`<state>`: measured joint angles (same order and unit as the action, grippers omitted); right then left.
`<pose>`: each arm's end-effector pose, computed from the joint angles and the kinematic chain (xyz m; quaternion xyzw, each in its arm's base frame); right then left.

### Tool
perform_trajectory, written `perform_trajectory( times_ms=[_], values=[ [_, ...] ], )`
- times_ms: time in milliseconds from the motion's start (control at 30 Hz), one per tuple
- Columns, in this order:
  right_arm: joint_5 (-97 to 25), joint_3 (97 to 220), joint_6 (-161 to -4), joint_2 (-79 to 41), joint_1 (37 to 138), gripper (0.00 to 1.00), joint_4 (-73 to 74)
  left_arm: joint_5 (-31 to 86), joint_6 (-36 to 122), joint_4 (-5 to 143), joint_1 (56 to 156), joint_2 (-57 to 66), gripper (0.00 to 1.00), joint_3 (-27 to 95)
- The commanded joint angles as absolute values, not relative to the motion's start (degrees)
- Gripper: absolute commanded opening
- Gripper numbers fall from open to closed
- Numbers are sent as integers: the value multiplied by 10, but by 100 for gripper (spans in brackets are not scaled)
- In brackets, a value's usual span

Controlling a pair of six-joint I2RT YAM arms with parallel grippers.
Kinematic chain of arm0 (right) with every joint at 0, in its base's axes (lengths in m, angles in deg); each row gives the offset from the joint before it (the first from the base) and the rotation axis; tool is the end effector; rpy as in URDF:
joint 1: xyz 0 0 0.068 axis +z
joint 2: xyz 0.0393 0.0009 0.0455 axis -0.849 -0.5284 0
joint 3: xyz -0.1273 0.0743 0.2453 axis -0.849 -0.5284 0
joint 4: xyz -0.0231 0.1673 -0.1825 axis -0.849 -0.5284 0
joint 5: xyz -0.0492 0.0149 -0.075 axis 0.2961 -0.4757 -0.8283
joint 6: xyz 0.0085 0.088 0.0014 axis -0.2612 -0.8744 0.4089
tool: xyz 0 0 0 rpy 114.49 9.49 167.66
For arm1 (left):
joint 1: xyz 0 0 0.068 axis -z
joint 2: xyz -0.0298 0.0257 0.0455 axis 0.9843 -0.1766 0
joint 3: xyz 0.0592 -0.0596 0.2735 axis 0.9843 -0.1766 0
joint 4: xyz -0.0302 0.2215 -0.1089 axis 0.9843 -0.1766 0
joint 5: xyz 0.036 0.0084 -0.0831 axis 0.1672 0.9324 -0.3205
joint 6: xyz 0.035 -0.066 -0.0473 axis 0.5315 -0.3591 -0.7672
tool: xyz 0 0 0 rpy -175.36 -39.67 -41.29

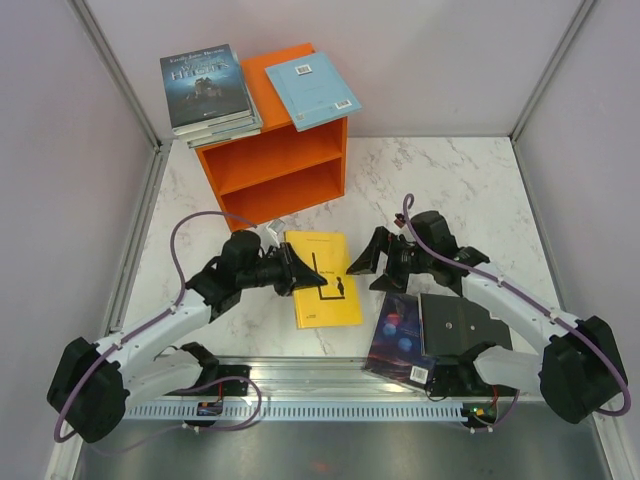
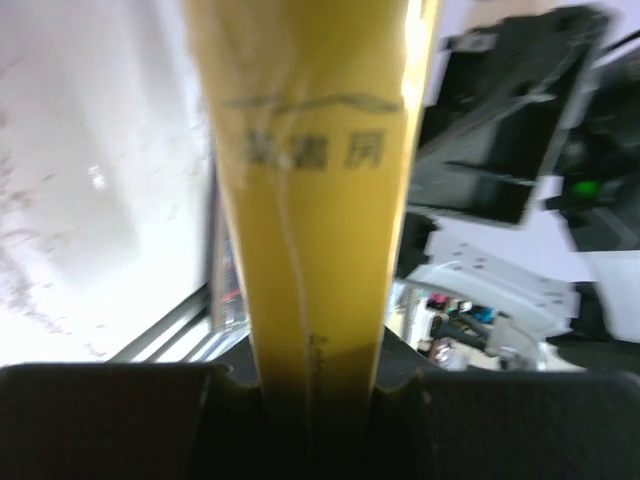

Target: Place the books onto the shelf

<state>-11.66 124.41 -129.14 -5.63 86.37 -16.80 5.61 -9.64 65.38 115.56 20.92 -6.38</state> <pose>0.2009 0.1545 0.2251 0.0904 0.8875 0.4353 0.1211 0.1675 -0.1694 0.2314 -0.0745 0.8380 -0.5209 0.1445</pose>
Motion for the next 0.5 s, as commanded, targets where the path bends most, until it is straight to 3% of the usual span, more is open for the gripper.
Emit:
perform_trajectory(
  times_ms=[0, 300, 467],
  values=[
    [-76, 1230, -1339, -35, 864, 98, -94, 42, -194, 790, 1146, 248, 2, -52],
    [-1, 1163, -1532, 7, 864, 98, 158, 65, -265, 912, 1129, 270, 2, -92],
    [19, 1150, -1574, 34, 864, 88, 203, 89, -265, 908, 1124, 275, 2, -92]
  ],
)
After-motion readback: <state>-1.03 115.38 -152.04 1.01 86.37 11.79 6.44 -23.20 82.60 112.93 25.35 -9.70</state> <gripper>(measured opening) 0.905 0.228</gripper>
